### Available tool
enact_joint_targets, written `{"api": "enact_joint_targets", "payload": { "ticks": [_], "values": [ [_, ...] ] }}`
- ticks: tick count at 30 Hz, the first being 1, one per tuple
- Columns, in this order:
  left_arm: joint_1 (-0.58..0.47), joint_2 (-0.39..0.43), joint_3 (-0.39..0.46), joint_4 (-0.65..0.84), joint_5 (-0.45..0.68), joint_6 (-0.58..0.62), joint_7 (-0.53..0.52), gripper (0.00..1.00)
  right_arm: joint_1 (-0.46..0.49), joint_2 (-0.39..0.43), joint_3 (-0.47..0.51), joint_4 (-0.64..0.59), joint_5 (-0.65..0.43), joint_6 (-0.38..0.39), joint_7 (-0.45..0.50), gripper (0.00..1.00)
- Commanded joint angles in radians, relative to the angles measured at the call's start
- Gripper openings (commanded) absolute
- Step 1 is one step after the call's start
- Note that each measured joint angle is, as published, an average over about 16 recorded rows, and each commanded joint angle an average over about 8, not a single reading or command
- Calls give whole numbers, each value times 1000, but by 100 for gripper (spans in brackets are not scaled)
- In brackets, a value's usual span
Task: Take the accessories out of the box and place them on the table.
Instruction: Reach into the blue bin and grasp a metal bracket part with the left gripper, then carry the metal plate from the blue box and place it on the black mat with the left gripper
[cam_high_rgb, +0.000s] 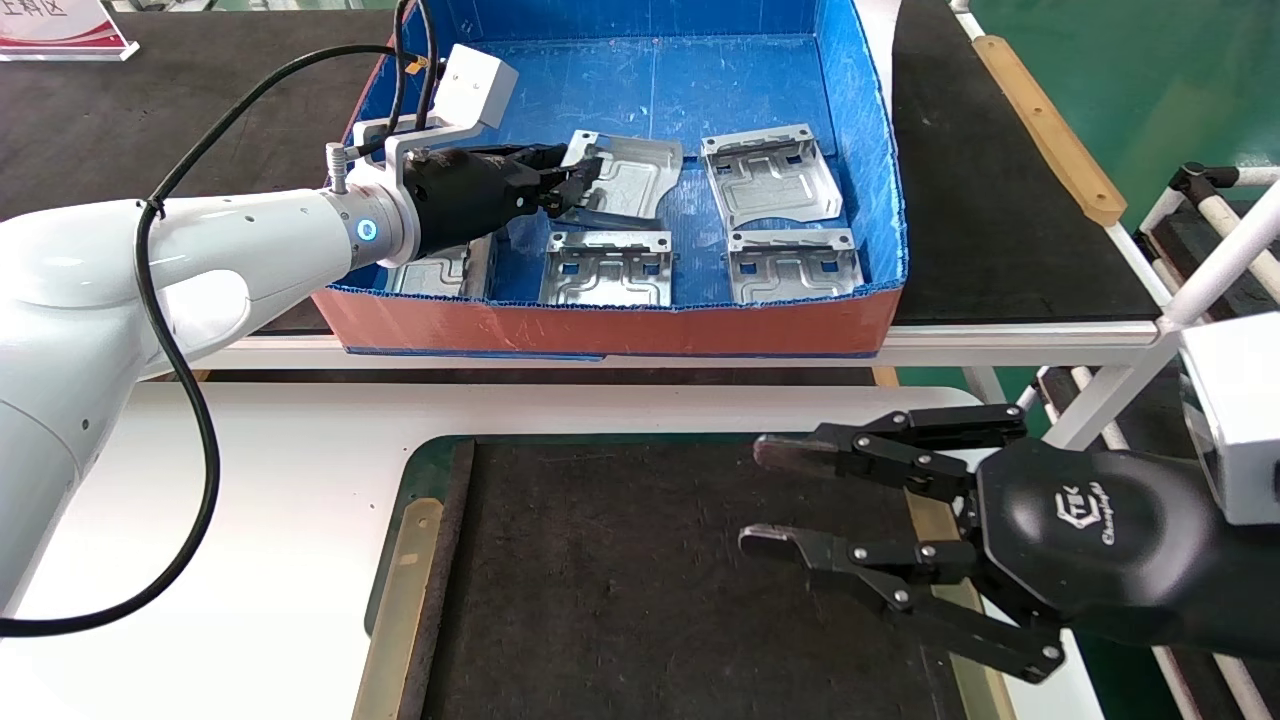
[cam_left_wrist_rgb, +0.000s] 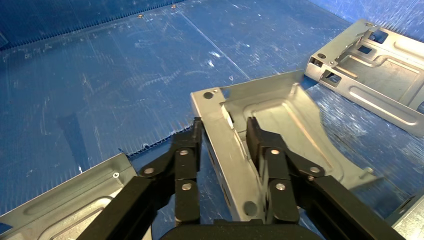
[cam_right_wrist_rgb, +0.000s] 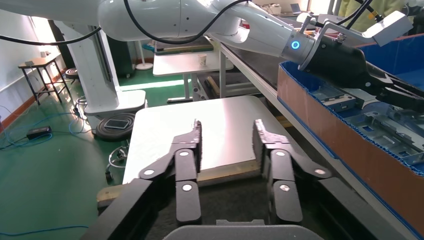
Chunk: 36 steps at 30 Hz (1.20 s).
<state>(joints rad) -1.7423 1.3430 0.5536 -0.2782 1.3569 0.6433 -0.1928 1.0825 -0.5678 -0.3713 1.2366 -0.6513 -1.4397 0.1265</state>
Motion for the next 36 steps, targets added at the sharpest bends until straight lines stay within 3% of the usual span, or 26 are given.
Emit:
{"api": "enact_joint_targets", "payload": {
  "ticks": [1,12,13,20,21,29,36],
  "values": [
    [0,0,0,0,0,0,0,0,0,0,0,0,0,0,0,0],
    [1,-1,0,-1,-1,0,-1,0,0,0,0,0,0,0,0,0],
    [1,-2,0,-2,-1,1,-1,0,0,0,0,0,0,0,0,6],
    [-7,-1,5,-19,-4,-8,-9,0,0,0,0,0,0,0,0,94],
    [-10,0,7,-23,-4,-12,-10,0,0,0,0,0,0,0,0,100],
    [-45,1,26,-51,-15,3,-1,0,0,0,0,0,0,0,0,100],
    [-78,-31,15,-67,-62,148,81,0,0,0,0,0,0,0,0,100]
  ]
}}
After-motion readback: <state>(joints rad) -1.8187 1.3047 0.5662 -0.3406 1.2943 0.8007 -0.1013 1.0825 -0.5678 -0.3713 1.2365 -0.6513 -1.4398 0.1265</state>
